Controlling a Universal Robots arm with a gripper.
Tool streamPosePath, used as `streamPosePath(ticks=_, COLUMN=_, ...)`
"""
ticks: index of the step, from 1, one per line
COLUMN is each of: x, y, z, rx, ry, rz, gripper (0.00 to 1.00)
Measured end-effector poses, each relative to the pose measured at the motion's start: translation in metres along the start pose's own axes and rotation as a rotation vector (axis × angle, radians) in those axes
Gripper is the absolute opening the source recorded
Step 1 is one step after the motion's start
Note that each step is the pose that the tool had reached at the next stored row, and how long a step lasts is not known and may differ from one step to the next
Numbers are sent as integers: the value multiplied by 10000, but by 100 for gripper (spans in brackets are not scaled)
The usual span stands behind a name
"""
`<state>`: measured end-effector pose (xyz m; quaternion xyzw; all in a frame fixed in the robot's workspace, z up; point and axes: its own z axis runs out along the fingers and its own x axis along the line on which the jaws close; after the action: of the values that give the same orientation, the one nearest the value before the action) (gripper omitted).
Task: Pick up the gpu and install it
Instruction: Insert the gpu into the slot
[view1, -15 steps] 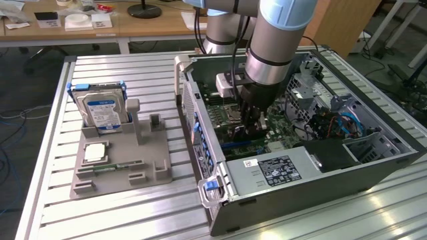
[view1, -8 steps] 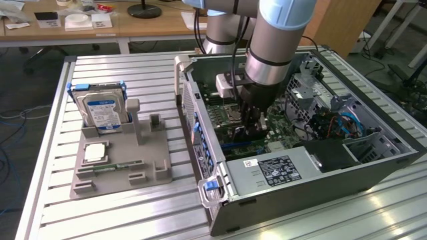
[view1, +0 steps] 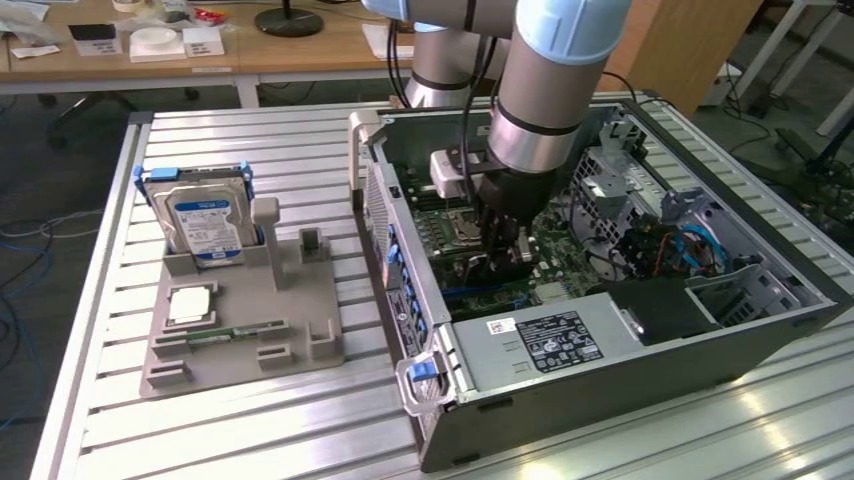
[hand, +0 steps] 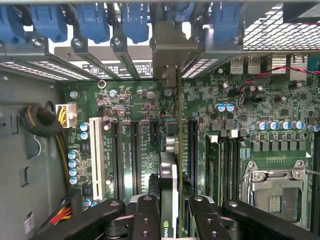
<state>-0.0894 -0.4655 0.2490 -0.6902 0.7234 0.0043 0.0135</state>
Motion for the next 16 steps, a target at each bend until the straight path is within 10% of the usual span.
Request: streamPosePath(ticks=16, x=-15, y=3, z=55, rx=-3, ry=3, rz=2, gripper=27)
